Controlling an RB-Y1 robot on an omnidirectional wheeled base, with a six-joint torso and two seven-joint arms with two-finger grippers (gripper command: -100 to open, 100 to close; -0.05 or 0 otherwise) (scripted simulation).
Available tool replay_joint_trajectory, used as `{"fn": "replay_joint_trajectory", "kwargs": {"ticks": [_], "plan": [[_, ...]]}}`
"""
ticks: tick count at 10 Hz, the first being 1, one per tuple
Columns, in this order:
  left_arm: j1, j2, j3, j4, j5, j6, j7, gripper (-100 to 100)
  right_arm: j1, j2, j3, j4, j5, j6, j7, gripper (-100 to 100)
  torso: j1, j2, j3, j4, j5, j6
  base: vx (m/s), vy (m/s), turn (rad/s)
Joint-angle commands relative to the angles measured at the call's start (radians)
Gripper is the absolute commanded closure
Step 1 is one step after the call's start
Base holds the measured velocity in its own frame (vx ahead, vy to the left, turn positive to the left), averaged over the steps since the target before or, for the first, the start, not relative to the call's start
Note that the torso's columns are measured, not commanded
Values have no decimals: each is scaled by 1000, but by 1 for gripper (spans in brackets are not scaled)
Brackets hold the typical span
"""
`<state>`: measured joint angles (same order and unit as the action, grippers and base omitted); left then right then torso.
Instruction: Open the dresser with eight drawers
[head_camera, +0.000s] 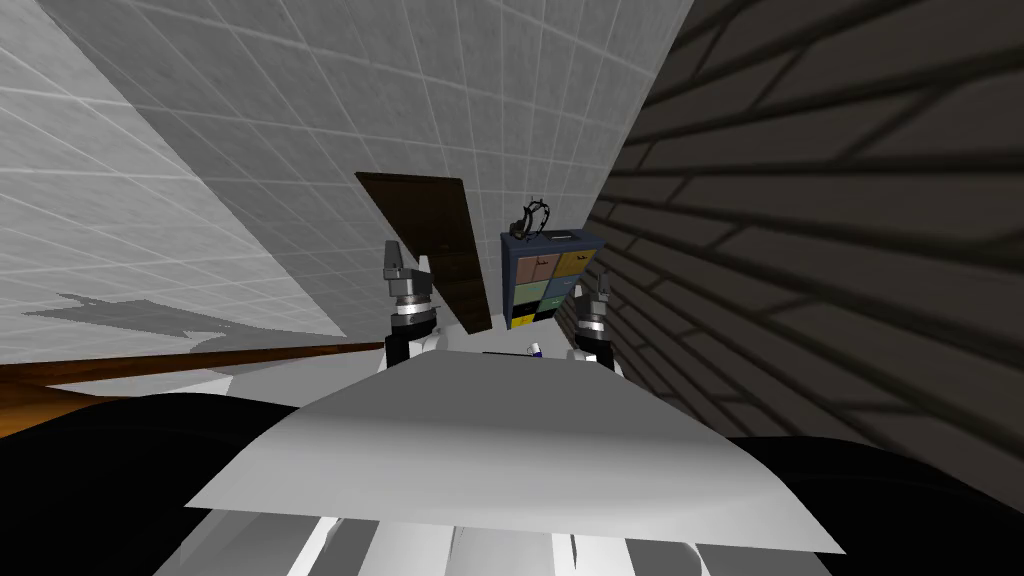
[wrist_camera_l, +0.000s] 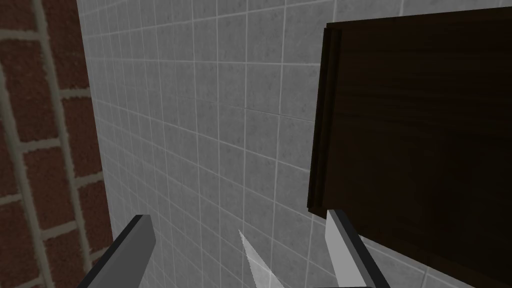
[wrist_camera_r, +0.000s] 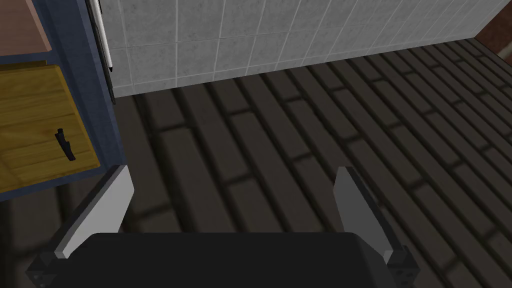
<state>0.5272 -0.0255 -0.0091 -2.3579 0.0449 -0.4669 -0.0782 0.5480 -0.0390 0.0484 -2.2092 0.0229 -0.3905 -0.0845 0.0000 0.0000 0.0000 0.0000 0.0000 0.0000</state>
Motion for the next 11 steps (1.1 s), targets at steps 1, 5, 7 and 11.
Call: {"fn": "replay_joint_trajectory", "kwargs": {"ticks": [1, 5, 7, 11], "plan": [[0, 0, 0, 0, 0, 0, 0, 0, 0, 0, 0, 0, 0, 0, 0, 0, 0, 40, -82, 41, 0, 0, 0, 0, 0], [0, 0, 0, 0, 0, 0, 0, 0, 0, 0, 0, 0, 0, 0, 0, 0, 0, 322, -644, 322, 0, 0, 0, 0, 0], [0, 0, 0, 0, 0, 0, 0, 0, 0, 0, 0, 0, 0, 0, 0, 0, 0, 470, -939, 470, 0, 0, 0, 0, 0], [0, 0, 0, 0, 0, 0, 0, 0, -1, -41, -11, 16, 15, -15, 69, -100, 0, 724, -1451, 724, 0, 0, 14, 6, 14]]}}
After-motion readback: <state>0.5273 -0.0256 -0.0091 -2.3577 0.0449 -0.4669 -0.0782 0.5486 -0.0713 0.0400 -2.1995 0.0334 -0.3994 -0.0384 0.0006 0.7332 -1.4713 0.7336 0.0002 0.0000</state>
